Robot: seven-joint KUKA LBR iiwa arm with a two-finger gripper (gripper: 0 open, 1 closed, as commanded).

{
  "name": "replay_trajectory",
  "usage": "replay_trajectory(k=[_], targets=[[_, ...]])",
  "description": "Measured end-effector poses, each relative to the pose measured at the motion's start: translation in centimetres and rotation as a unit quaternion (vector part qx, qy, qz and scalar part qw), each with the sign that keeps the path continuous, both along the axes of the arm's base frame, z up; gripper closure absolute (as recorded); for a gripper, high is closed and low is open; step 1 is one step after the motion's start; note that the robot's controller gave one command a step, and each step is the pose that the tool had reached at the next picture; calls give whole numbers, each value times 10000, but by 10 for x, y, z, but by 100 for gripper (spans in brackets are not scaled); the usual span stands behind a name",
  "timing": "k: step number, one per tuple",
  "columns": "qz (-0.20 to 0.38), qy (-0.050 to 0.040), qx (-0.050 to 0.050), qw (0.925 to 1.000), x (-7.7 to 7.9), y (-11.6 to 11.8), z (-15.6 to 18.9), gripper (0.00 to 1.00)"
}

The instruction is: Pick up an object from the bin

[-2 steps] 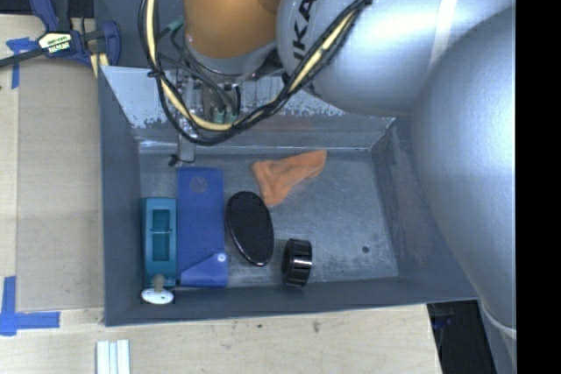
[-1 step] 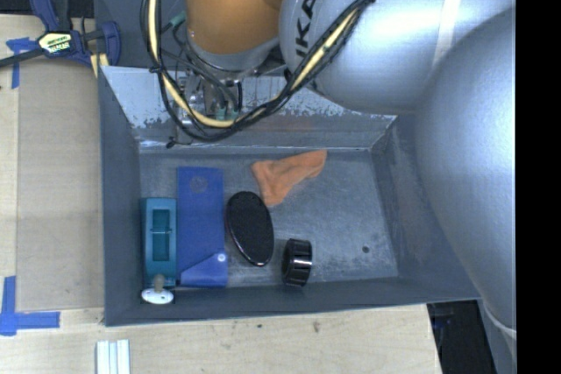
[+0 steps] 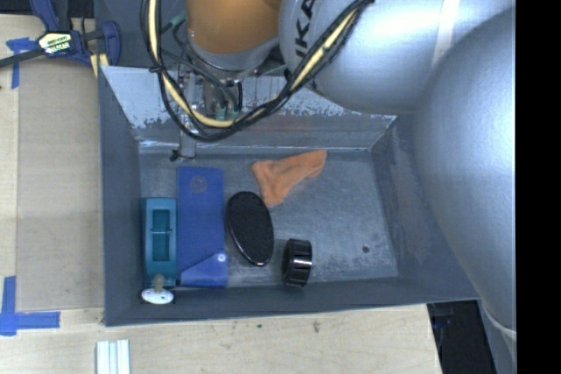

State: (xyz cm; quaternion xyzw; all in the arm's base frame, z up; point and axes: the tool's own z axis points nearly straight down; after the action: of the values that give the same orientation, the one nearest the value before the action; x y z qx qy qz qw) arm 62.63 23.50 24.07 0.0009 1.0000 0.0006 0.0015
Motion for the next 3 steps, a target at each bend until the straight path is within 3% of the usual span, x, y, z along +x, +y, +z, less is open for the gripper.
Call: replay_trajectory(k=[1, 2, 3], targets=[[-3, 0, 0, 10000, 0, 0, 0, 0], [247, 4, -2, 9997, -7, -65, 4, 0], [137, 9, -27, 9999, -45, -79, 22, 0]])
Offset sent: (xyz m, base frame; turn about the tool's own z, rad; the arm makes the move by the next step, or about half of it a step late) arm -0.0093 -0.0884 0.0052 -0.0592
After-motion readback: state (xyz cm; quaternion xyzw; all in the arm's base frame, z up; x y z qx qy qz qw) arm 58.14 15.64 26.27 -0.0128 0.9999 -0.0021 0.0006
